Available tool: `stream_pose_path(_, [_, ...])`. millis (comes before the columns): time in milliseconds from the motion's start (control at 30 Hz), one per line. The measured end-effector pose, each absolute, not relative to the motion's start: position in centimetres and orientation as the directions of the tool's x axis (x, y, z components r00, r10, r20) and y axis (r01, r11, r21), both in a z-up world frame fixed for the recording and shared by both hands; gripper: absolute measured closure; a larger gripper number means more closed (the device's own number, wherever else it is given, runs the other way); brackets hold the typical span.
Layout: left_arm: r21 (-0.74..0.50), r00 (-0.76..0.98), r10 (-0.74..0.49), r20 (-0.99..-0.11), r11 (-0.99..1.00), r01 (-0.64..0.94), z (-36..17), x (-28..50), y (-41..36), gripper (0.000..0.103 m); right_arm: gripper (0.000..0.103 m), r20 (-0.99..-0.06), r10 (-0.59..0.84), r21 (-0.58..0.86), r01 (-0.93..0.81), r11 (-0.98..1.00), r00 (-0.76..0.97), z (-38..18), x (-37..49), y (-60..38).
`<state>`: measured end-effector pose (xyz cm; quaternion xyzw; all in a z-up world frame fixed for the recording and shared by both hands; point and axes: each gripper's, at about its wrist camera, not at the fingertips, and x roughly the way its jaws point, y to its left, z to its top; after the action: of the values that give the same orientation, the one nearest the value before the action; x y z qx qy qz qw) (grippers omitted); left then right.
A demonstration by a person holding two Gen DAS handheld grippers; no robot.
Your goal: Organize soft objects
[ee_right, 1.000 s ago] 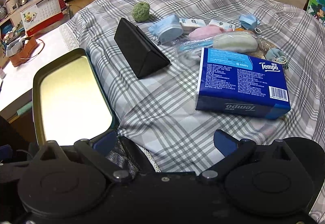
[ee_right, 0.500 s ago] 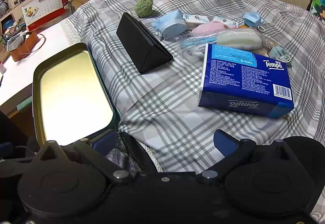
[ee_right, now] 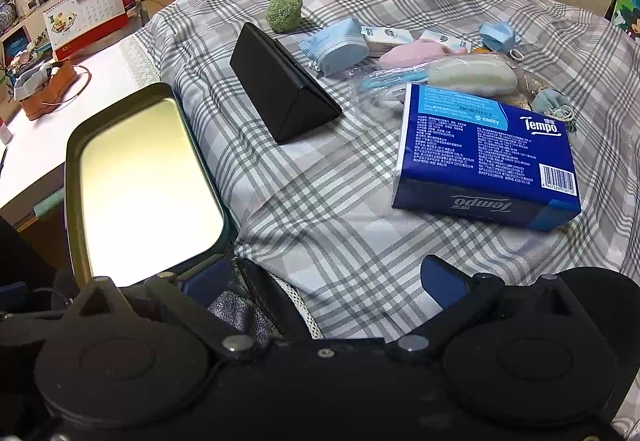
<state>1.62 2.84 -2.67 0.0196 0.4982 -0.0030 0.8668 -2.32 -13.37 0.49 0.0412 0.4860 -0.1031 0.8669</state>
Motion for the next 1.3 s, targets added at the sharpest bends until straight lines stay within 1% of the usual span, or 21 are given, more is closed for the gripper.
stream_pose_path(667, [0.018,0.498,0.003,-0.867,1.000,0.025,-2.7,1.7,2.8,0.004,0.001,-0.854,-0.137,-0.035,0.208,0.978,0.502,0.4,-2.3,-13.1])
stream_pose_path(967, [-0.002,0.491,-0.021,-0.871,0.999,0.039,-2.7,1.7,2.8,0.004,0.001,-0.852,-0.137,-0.036,0.203,0.978,0.505,0.3,-2.3,-13.0])
stream_pose_path(1167, [-0.017,0.526,-0.057,-0.848,0.997,0.080,-1.9,1.7,2.2,0.004,0.001,-0.830,-0.187,-0.089,0.207,0.974,0.526,0.9,-2.2,-13.0])
stream_pose_path(1300, [-0.004,0.546,-0.070,-0.835,0.993,0.121,-1.1,2.4,1.4,0.004,0.001,-0.805,-0.245,-0.147,0.219,0.965,0.540,1.7,-1.8,-13.4])
